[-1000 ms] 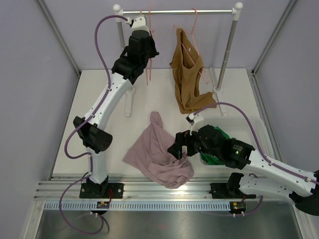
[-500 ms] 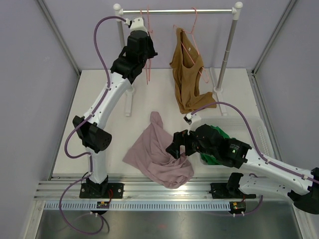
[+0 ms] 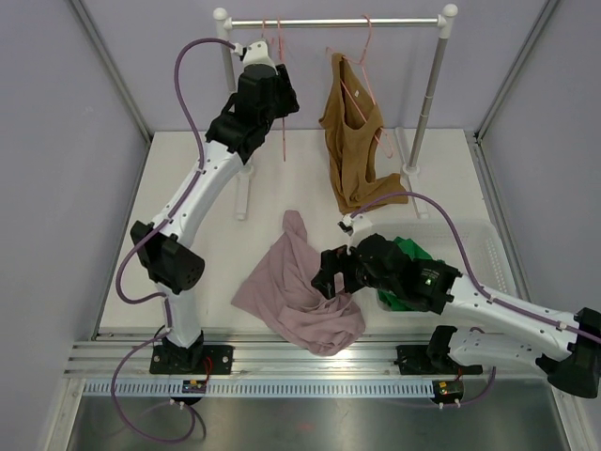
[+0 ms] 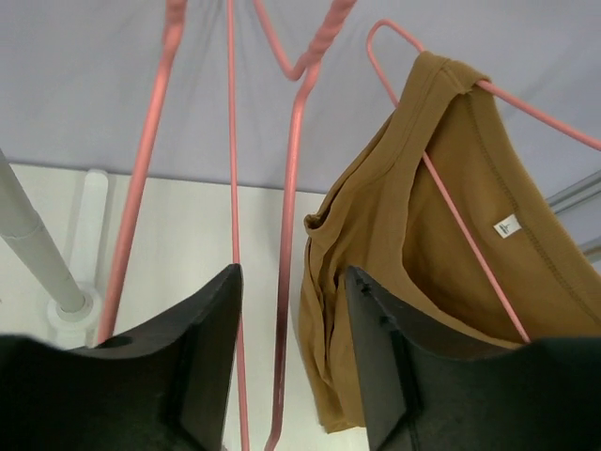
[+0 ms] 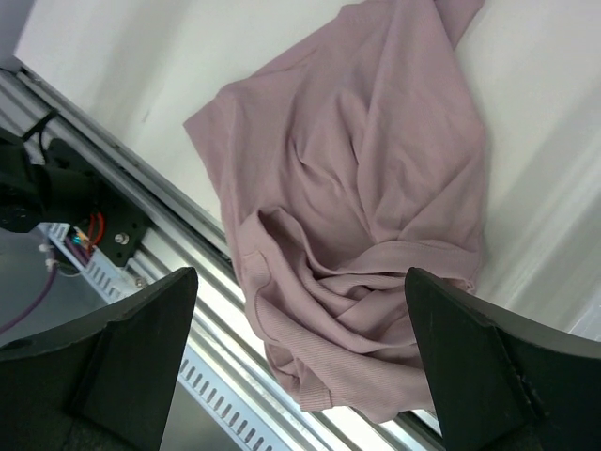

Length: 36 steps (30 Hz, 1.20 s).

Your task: Remove the tank top from the hanger

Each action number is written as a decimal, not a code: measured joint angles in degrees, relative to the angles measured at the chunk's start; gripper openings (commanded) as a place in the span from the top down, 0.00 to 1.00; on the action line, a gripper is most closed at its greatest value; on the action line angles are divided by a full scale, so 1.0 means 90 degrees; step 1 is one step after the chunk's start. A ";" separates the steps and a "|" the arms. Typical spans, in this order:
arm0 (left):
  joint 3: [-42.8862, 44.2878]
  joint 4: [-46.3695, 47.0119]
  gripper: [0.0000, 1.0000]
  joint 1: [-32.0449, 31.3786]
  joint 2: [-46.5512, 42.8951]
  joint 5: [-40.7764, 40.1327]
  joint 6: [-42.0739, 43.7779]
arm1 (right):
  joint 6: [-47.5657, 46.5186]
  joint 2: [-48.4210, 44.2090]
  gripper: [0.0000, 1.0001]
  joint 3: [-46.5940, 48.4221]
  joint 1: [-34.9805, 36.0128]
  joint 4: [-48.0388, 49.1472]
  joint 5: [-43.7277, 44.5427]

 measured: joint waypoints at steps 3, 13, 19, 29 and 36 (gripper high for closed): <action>0.0000 -0.0002 0.36 0.0002 -0.0216 0.0129 -0.0034 | -0.0102 0.0308 0.01 0.0012 0.0000 -0.0005 0.0134; -0.0792 0.0102 0.01 -0.0080 -0.2351 0.0410 0.0017 | -0.0415 0.2378 0.01 0.0546 0.0000 0.0007 0.0109; -0.2147 0.0027 0.01 -0.0187 -0.4374 0.0209 0.0131 | -0.0478 0.4138 0.00 0.1163 0.0104 -0.0022 0.0063; -0.4818 -0.0918 0.01 -0.0185 -0.6863 -0.0146 0.0092 | -0.0675 0.5753 1.00 0.2336 0.0559 -0.0393 0.0614; -0.6472 -0.1931 0.01 -0.0185 -0.8308 -0.0175 0.0029 | -0.0707 0.5540 1.00 0.2278 0.0549 -0.0381 0.0627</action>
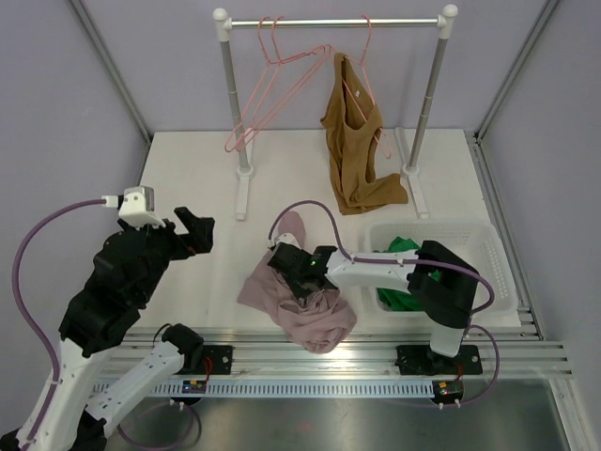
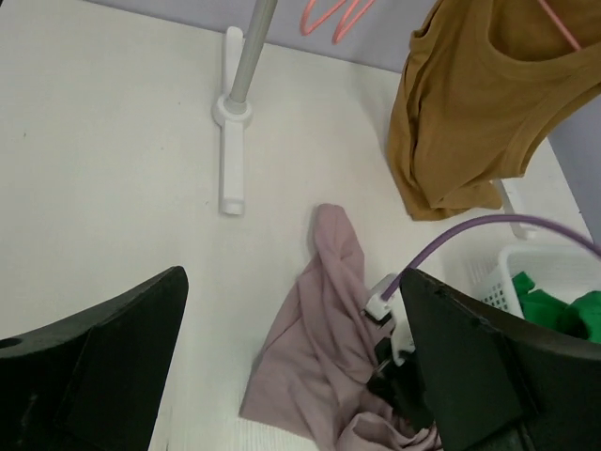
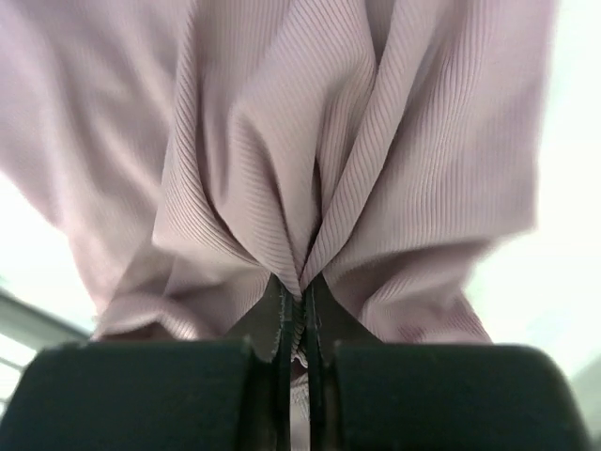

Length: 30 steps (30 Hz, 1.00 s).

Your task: Remove the tank top from the hanger

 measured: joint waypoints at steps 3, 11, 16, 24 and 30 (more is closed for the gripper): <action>-0.0488 -0.0083 0.01 0.0000 -0.0539 -0.0053 0.0124 | -0.0019 -0.0498 1.00 0.0024 0.0005 -0.0287 0.0165; -0.1605 -0.0255 0.01 0.0000 -0.1554 -0.0527 0.0321 | 0.0080 -0.2358 1.00 0.1270 0.0005 -0.1829 0.1758; -0.1627 -0.0202 0.01 0.0000 -0.1746 -0.0648 0.0398 | 0.0245 -0.3286 1.00 0.2283 -0.0109 -0.2773 0.2873; -0.1627 -0.0160 0.01 0.0000 -0.1744 -0.0665 0.0474 | 0.0515 -0.4493 1.00 0.3407 -0.0668 -0.4260 0.4248; -0.1634 -0.0107 0.01 0.0000 -0.1744 -0.0658 0.0520 | 0.0850 -0.5008 1.00 0.3611 -0.1549 -0.5090 0.5105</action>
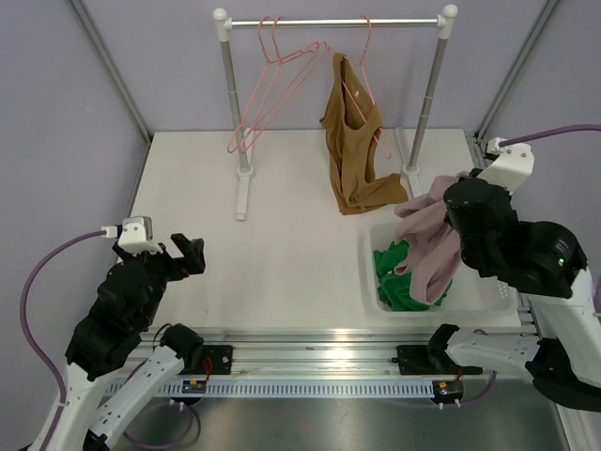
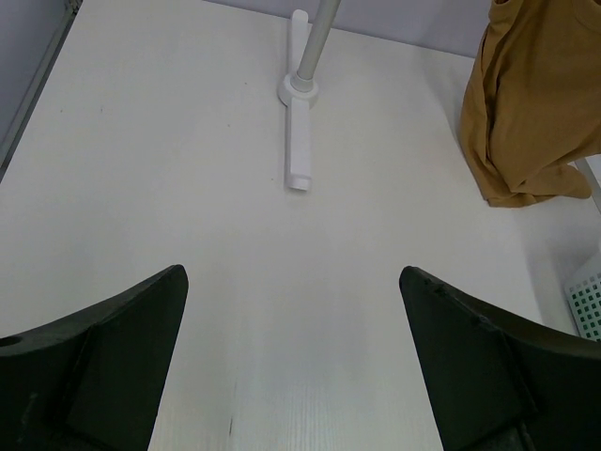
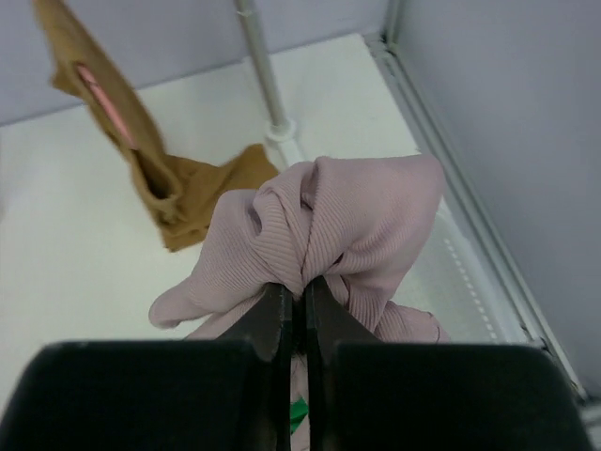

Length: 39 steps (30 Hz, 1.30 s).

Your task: Remove the tank top from the hanger

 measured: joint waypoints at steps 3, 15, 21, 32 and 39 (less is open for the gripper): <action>-0.0005 0.0002 0.01 0.0000 0.0000 0.0012 0.0019 | 0.0121 -0.0036 1.00 -0.0831 -0.0724 -0.0019 0.0029; -0.0005 0.0124 0.01 0.0000 0.0000 0.0158 0.0066 | 0.1222 -0.0214 1.00 -0.5083 -0.2997 0.1596 -0.1756; -0.0007 0.0136 0.01 0.0000 -0.0153 0.0158 0.0063 | 0.2239 -0.0345 1.00 -0.6154 -0.3524 0.2582 -0.2174; -0.0002 -0.0036 0.01 0.0291 -0.0267 -0.0457 -0.0214 | 0.2424 0.0406 0.00 -0.5858 -0.3810 0.2601 -0.2249; -0.0002 -0.0124 0.01 0.1472 0.0296 -0.0415 -0.0260 | 0.1275 -0.0619 0.00 -0.4197 -0.3818 0.2227 -0.2193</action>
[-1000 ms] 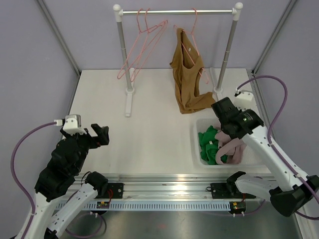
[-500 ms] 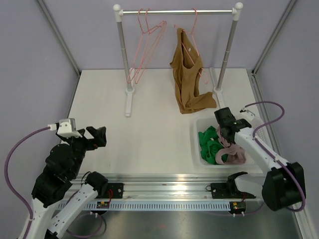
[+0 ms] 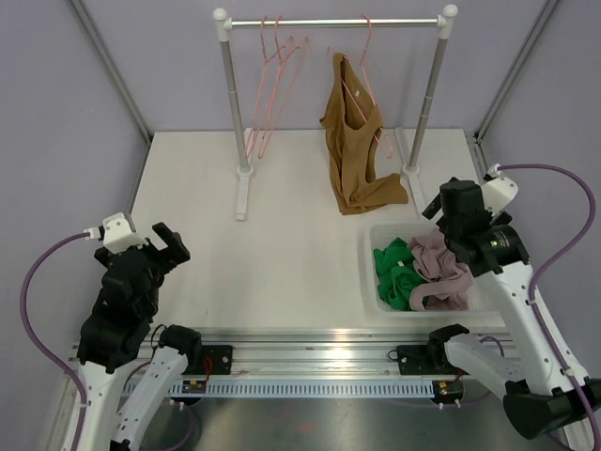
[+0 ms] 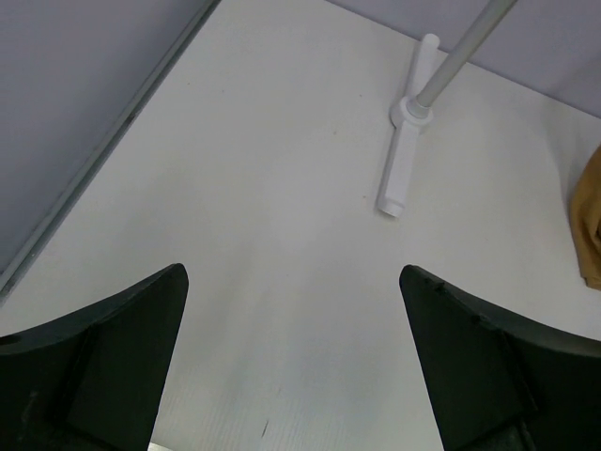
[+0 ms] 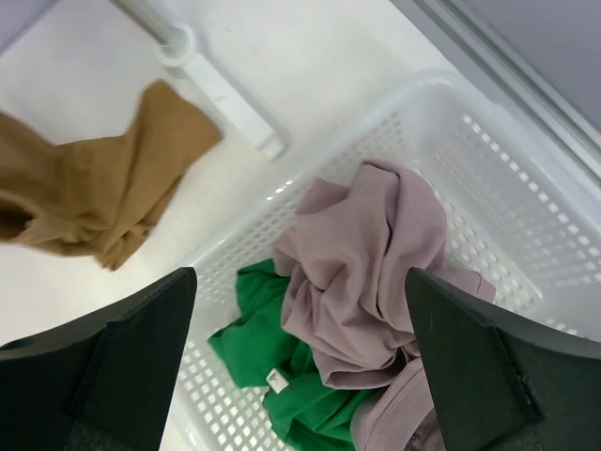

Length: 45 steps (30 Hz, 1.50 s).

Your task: Remove the tank top from the hanger

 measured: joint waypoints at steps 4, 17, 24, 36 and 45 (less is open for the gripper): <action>0.0056 -0.0036 0.01 0.0255 0.0151 0.0104 0.0070 | -0.1054 -0.0240 0.00 0.0738 0.0000 -0.0061 -0.0675; 0.1919 -0.1202 0.01 0.0257 0.1275 0.0444 0.0532 | -0.3009 -0.0775 0.01 0.2545 0.0000 -0.1258 -0.2385; 0.1970 -0.1632 0.01 0.0257 0.1338 0.0636 0.0627 | -0.3388 -0.1467 0.01 0.2650 0.0000 -0.1566 -0.2501; 0.1511 -0.1489 0.01 0.0257 0.1120 0.0964 0.0653 | -0.3453 -0.1780 0.01 0.2135 0.0000 -0.1557 -0.2671; 0.1496 -0.1319 0.01 0.0257 0.0843 0.0991 0.0656 | -0.3395 -0.1746 0.01 0.1885 0.0000 -0.1292 -0.2754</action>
